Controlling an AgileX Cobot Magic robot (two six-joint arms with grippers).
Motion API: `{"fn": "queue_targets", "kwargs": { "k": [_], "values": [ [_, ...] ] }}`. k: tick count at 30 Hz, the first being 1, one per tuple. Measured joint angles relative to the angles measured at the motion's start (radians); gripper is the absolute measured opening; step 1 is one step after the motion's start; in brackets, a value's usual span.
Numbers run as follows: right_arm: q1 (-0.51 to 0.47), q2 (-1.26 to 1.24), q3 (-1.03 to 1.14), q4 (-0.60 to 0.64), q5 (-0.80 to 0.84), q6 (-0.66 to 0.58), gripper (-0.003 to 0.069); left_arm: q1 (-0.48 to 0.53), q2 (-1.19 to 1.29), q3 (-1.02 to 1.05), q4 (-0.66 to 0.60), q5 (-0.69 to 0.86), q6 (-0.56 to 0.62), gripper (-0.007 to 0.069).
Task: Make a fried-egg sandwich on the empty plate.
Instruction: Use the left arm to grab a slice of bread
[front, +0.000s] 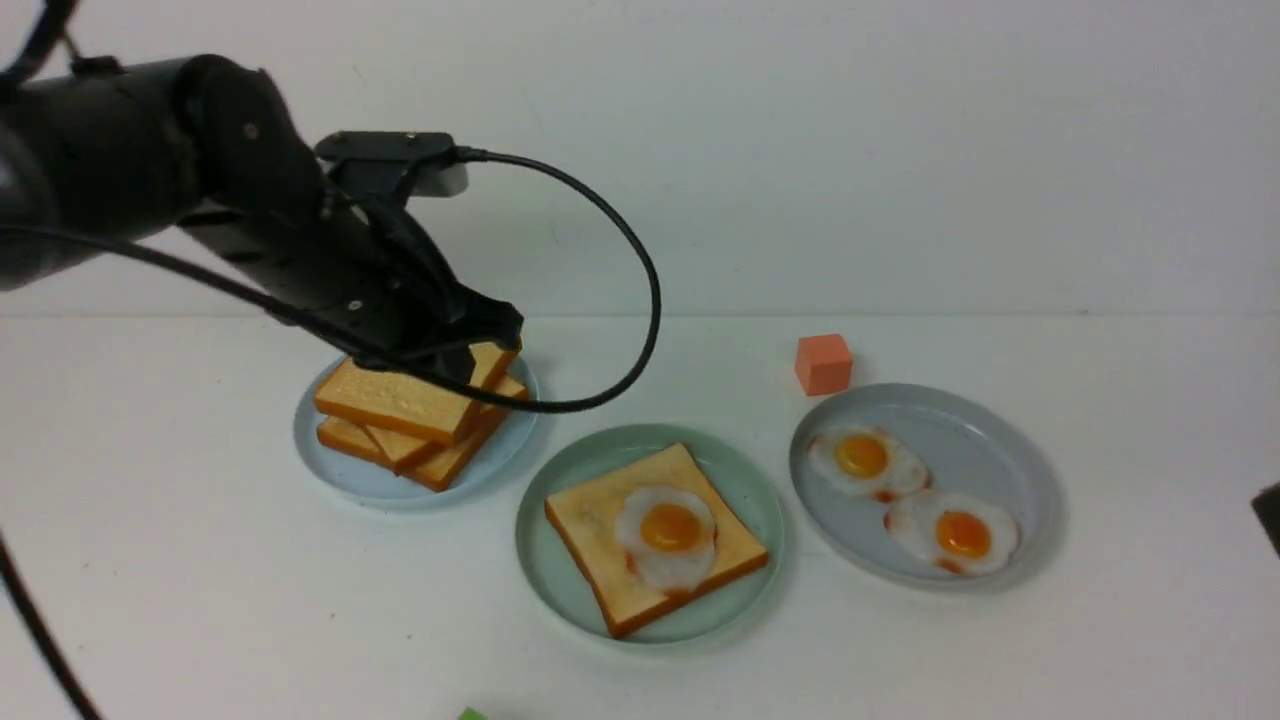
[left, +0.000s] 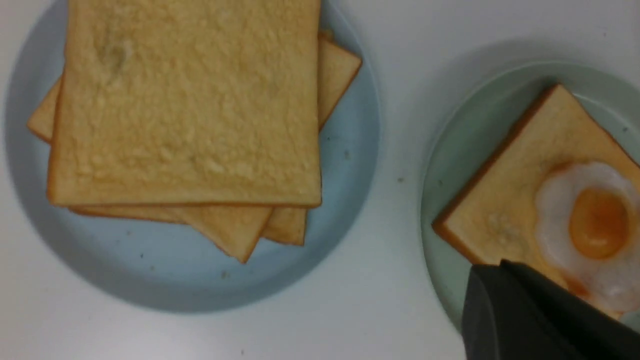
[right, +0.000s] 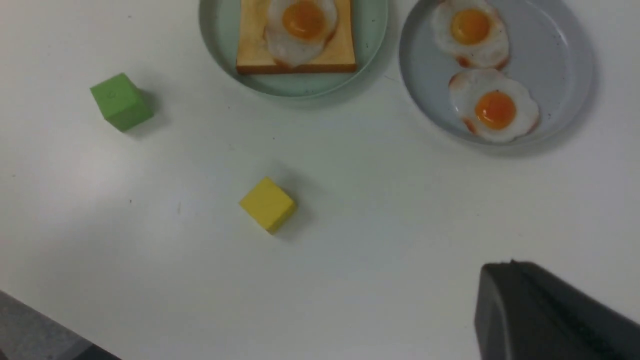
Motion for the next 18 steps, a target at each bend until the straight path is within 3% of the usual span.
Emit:
{"fn": "queue_targets", "kwargs": {
  "k": [6,13,18],
  "values": [
    [0.0,-0.073,0.004,0.0,0.001,0.006,-0.0003,-0.008,0.151,-0.129,0.079,-0.017,0.001,0.0066],
    [0.0,-0.111,0.004,0.007,0.004,0.014,0.0001,-0.004,0.293,-0.197,0.23,-0.098,-0.076,0.0342],
    [0.0,-0.111,0.013,0.011,-0.001,0.017,0.0003,-0.004,0.34,-0.203,0.268,-0.154,-0.137,0.0396]
  ]
}}
